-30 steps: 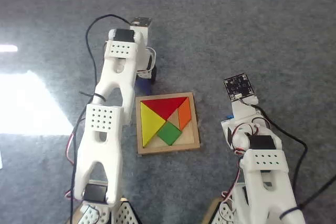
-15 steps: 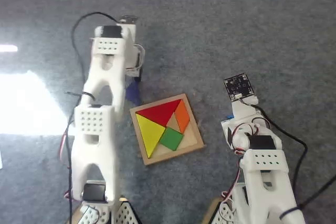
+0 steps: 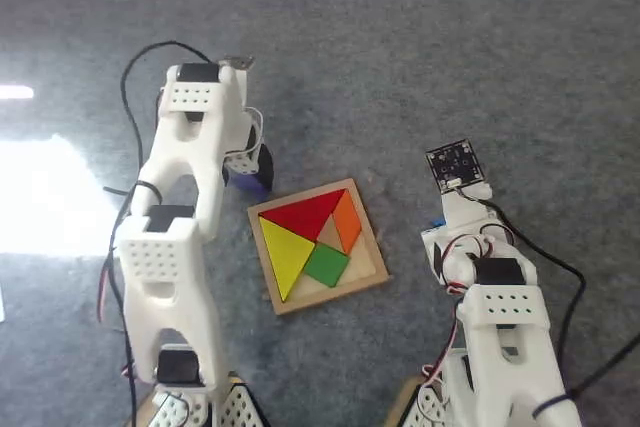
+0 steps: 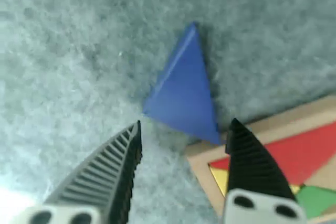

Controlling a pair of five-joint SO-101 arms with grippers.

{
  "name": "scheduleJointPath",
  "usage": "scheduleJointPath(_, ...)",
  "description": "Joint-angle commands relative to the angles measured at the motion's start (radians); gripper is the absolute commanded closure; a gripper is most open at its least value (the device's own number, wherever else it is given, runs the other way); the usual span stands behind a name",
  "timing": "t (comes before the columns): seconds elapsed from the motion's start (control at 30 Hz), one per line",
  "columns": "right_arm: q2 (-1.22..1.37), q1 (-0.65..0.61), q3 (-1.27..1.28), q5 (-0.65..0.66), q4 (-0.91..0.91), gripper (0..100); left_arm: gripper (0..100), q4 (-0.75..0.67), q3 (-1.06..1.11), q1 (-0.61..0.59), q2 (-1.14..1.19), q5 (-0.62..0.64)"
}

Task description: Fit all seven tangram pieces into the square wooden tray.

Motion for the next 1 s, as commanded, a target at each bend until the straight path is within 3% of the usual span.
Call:
scheduleJointPath(0.0,-0.030,-0.005,-0.006,0.011,-0.013,86.4,75,-0.051,-0.058,-0.015,0.049,0.035)
scheduleJointPath(0.5,-0.030,-0.005,-0.006,0.012,-0.012,86.3,76,0.126,-0.493,0.015,0.321,0.034)
scheduleJointPath(0.8,-0.030,-0.005,-0.006,0.012,-0.012,86.3,99,0.126,-0.479,0.052,0.393,0.037)
scheduleJointPath(0.97,-0.030,-0.005,-0.006,0.012,-0.012,86.3,99,0.126,-0.458,0.048,0.333,0.032)
